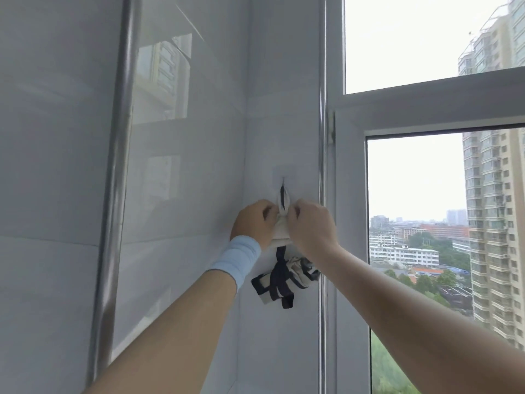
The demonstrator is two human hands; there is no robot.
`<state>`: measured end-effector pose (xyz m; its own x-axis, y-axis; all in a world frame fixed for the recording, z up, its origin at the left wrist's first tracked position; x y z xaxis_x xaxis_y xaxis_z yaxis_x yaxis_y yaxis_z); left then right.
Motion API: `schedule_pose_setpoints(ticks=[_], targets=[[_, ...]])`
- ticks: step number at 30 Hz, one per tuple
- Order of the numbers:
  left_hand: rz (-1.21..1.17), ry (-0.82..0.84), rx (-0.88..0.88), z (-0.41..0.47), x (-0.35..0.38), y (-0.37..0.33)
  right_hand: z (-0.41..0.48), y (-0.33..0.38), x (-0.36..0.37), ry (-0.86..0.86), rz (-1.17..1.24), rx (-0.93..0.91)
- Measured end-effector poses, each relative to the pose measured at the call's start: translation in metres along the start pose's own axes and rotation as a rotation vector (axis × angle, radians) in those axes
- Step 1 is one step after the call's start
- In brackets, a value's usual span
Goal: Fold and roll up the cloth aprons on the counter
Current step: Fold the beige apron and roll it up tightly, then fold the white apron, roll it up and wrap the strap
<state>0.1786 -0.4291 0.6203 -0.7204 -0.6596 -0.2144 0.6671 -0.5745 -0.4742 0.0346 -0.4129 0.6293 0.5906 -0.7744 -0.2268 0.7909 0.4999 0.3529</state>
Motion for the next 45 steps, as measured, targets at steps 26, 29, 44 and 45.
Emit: schedule_pose_setpoints(ticks=[26,29,44,45], targets=[[0.023,0.142,0.104,-0.041,0.000,0.010,-0.046,0.011,-0.001,0.024,-0.389,-0.486],[0.087,0.101,0.175,-0.053,-0.002,0.004,-0.057,0.002,-0.003,-0.007,-0.392,-0.445],[0.254,0.086,0.278,-0.103,-0.022,-0.011,-0.086,0.016,-0.038,0.119,-0.321,-0.420],[0.243,0.035,0.309,-0.112,-0.029,-0.018,-0.094,0.016,-0.046,0.105,-0.304,-0.414]])
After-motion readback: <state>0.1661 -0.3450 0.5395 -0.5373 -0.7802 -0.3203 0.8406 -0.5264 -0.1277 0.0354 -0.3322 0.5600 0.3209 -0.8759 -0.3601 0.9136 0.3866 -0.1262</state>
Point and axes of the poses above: each hand's wrist, its own z-axis towards the middle knuckle, its own x-axis out of the palm, y = z × x, the point moved 10 cm from there along z, towards the middle knuckle, and after that the axes turned 9 degrees about -y, right-handed, at the moved point
